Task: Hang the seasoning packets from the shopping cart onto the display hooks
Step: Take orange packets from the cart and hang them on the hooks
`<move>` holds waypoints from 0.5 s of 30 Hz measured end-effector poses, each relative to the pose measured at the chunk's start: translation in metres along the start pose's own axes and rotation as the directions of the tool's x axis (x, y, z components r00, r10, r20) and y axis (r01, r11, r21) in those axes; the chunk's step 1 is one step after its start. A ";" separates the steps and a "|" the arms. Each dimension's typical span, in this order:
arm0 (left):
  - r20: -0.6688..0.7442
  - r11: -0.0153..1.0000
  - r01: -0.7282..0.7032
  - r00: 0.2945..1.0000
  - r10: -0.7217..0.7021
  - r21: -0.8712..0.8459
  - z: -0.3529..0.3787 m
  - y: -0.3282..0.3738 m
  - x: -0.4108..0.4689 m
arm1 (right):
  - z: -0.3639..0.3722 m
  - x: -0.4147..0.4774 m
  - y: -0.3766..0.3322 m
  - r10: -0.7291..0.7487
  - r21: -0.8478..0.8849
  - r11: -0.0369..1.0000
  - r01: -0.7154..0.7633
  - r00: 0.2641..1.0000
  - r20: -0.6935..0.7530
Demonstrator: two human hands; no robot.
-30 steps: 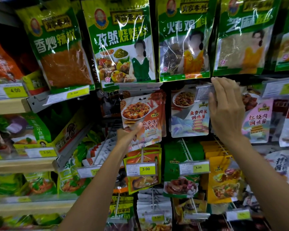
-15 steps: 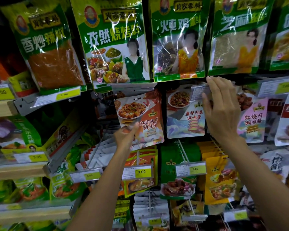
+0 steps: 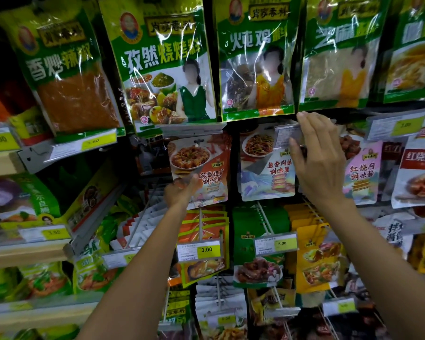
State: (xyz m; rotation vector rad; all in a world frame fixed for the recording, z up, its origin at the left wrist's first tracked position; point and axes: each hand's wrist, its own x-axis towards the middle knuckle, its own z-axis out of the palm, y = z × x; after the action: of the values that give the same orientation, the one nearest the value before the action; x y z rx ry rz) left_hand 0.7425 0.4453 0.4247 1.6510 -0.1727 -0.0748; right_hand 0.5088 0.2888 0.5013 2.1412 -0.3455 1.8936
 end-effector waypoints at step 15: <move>0.481 0.830 -0.546 0.761 0.435 0.114 -0.025 -0.045 -0.218 | -0.160 -0.143 -0.049 0.525 -0.070 0.814 -0.577 0.679 0.513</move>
State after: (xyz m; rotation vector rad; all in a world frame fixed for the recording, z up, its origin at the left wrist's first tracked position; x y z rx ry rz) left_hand 0.5342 0.5076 0.3700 1.7655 -1.0031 -0.0182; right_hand 0.3591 0.3910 0.3761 2.8345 -1.1559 1.5492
